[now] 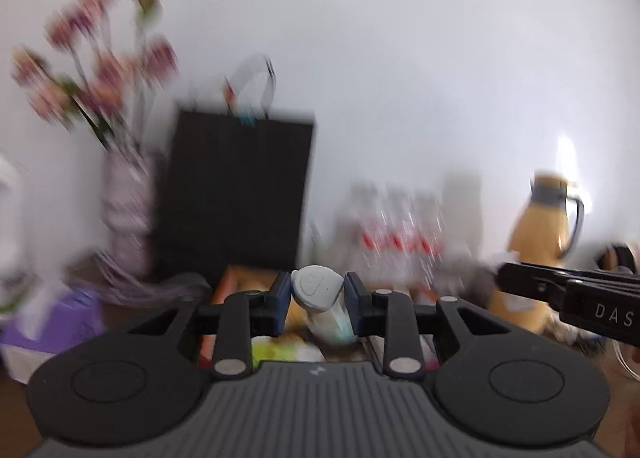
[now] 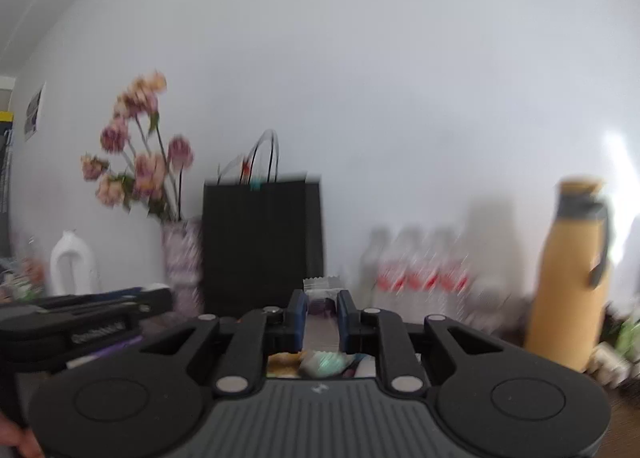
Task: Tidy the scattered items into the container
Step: 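Carry the white cap and candy up over the cardboard box with both tools, then open both tools to drop the cap and candy into the box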
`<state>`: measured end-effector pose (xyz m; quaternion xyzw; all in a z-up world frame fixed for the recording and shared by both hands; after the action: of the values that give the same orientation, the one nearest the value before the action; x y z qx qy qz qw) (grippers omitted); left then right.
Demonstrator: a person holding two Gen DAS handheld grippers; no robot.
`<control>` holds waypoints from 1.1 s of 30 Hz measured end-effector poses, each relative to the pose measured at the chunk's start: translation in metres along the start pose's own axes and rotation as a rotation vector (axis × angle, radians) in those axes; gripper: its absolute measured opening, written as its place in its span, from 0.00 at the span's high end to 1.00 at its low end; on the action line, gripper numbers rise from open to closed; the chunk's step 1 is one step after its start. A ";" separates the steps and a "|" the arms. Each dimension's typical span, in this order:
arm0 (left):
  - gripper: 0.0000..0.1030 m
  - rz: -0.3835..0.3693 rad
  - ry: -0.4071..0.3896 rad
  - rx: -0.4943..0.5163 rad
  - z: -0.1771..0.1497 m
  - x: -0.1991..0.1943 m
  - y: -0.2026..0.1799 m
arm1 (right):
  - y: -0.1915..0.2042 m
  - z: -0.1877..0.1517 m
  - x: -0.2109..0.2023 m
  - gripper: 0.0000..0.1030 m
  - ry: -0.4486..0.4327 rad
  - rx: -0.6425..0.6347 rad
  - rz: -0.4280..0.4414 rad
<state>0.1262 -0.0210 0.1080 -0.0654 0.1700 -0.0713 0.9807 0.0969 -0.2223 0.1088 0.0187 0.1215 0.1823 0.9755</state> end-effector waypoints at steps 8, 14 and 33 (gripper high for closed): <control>0.71 -0.128 0.535 -0.017 -0.007 0.144 0.009 | -0.052 -0.008 0.149 0.85 0.563 0.192 0.124; 0.71 -0.112 0.653 0.064 -0.034 0.182 0.017 | -0.058 -0.049 0.217 0.85 0.801 0.274 0.124; 0.47 -0.073 0.584 0.013 0.017 0.163 0.040 | -0.075 -0.038 0.220 0.39 0.831 0.287 0.021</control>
<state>0.2886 -0.0067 0.0649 -0.0419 0.4421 -0.1233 0.8875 0.3127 -0.2139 0.0154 0.0803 0.5275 0.1655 0.8294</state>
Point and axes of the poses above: each gripper's, at about its wrist camera, not at the fingertips, and x roughly the way its jaws point, y to its left, z to its top, the point moved 5 cm from there along x, roughly the way its jaws point
